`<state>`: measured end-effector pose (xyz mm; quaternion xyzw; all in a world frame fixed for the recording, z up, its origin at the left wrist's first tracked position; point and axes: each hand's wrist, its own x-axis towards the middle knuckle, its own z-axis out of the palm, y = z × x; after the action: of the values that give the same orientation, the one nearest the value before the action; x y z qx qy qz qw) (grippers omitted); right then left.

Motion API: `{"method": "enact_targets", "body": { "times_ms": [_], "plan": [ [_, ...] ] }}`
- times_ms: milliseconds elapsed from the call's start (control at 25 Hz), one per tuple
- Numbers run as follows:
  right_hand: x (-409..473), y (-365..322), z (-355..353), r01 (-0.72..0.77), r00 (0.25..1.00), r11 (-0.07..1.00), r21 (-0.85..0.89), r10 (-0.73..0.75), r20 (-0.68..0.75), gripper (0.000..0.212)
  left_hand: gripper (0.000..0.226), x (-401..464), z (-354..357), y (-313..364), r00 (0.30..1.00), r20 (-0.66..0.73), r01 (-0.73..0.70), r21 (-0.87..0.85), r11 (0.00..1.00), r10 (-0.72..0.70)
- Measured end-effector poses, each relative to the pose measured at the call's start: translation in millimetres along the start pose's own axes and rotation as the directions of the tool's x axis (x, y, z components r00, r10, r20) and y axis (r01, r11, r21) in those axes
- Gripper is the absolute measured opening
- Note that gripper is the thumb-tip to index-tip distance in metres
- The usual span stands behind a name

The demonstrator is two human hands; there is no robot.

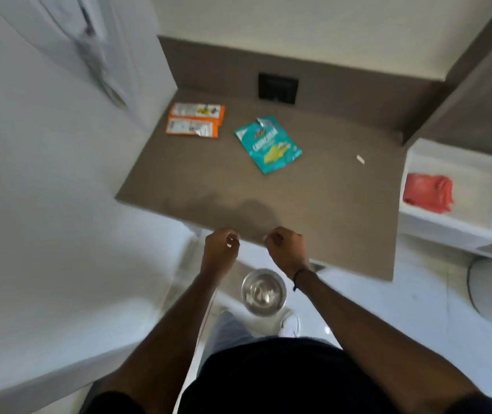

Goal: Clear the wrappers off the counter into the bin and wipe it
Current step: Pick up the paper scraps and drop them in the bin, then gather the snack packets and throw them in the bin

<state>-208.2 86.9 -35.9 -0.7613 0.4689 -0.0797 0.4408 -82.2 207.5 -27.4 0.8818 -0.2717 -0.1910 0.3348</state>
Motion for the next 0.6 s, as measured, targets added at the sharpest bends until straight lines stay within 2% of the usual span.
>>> {"method": "enact_targets", "body": {
  "times_ms": [120, 320, 480, 600],
  "plan": [
    [43, -29, -17, 0.046, 0.999, 0.999, -0.014, -0.046, 0.005, 0.009, 0.020, 42, -14, 23, 0.999, -0.033, -0.039, 0.018, 0.999, 0.040],
    [130, -85, -21, -0.015, 1.000, 1.000, -0.007, 0.015, 0.016, 0.017, 0.021, 133, -53, 33, 0.994, -0.111, 0.001, 0.077, 0.997, 0.007],
    [207, -143, 9, -0.062, 0.997, 0.998, 0.014, 0.061, 0.039, 0.019, 0.018, 224, -78, 16, 0.968, -0.143, 0.195, -0.087, 0.977, -0.205],
    [270, -191, 36, -0.057, 0.996, 0.995, -0.083, 0.063, 0.069, 0.041, 0.037, 290, -84, 2, 0.941, -0.093, 0.314, -0.116, 0.942, -0.325]
  ]
}}
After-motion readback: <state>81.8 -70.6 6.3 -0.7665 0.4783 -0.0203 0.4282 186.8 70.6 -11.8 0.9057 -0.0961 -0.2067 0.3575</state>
